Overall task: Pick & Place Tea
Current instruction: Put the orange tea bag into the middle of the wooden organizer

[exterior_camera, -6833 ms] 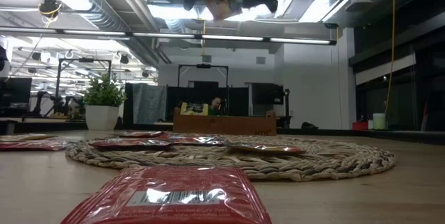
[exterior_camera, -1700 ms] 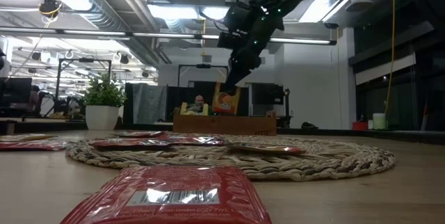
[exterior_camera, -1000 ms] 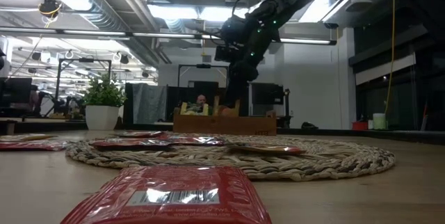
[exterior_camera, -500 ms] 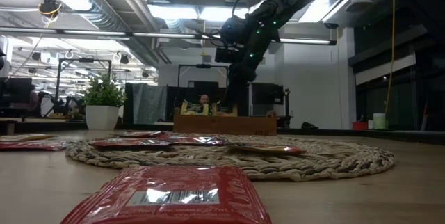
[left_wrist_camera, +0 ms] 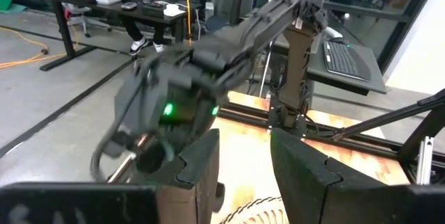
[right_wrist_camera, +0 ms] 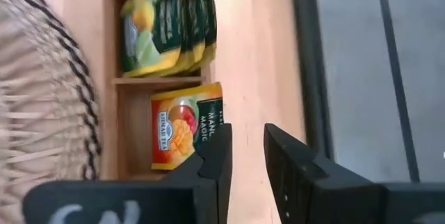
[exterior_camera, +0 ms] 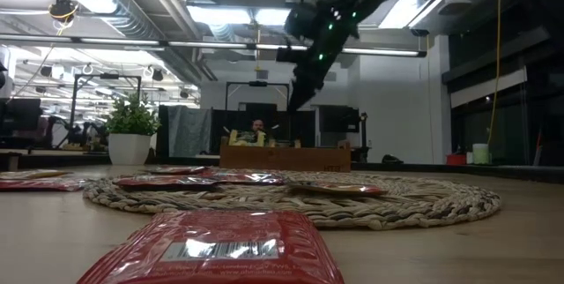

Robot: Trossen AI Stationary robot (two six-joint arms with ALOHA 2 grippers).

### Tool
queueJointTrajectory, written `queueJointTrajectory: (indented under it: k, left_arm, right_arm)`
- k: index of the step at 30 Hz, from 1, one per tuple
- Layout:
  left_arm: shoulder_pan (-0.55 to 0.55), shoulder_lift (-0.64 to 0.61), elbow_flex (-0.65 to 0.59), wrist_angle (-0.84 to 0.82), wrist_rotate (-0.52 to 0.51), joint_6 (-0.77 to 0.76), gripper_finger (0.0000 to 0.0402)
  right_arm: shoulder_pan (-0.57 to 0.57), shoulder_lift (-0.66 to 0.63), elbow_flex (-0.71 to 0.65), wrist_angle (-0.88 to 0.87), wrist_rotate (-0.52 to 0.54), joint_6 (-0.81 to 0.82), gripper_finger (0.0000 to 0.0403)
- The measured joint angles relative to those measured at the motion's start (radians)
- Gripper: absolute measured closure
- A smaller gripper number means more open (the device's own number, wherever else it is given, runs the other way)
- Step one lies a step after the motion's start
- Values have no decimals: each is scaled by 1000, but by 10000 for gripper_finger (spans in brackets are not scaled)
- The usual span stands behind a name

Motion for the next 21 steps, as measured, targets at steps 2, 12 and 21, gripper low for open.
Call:
queueJointTrajectory:
  k: [2, 12, 21]
  left_arm:
    - [0, 0, 0, 0, 0, 0, 277]
    - [-3, -4, 0, -71, 7, -1, 277]
    - [-35, -36, 0, -135, 5, 10, 277]
  right_arm:
    - [0, -27, 20, -36, -15, 27, 318]
    - [61, -102, 120, -342, -367, 186, 318]
    - [229, -127, 113, -483, -364, 288, 318]
